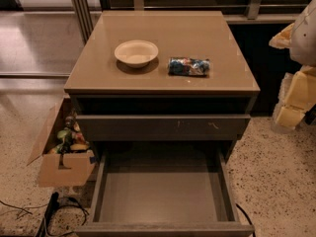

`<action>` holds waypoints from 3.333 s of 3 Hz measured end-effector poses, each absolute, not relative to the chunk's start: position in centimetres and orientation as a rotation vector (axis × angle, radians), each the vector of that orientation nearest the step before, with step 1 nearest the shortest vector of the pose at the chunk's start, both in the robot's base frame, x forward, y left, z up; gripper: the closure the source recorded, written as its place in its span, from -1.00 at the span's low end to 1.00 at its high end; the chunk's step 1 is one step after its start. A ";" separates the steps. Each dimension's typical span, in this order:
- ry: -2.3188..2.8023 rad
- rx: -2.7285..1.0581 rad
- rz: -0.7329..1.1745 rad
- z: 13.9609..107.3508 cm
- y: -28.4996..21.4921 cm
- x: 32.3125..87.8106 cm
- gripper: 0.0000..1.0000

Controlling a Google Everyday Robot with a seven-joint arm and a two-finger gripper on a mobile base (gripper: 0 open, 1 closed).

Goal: Place redbull can into middle drawer

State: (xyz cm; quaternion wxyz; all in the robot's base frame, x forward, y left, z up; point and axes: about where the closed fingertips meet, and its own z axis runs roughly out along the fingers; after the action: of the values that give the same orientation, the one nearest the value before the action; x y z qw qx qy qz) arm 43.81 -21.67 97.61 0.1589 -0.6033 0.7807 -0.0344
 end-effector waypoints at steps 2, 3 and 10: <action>2.162 -1.764 -0.119 98.4 -21.0 45.0 -1.00; 2.082 -1.777 -0.109 98.9 -20.7 47.9 -1.00; 2.003 -1.265 0.235 94.5 -16.8 63.7 -1.00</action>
Offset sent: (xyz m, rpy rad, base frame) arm 0.0298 0.0164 0.0129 -0.0035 -0.0688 0.1256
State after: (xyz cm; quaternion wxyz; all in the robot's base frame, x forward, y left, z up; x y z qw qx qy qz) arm 63.72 -16.80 94.53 0.3713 -0.4934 0.7812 0.0918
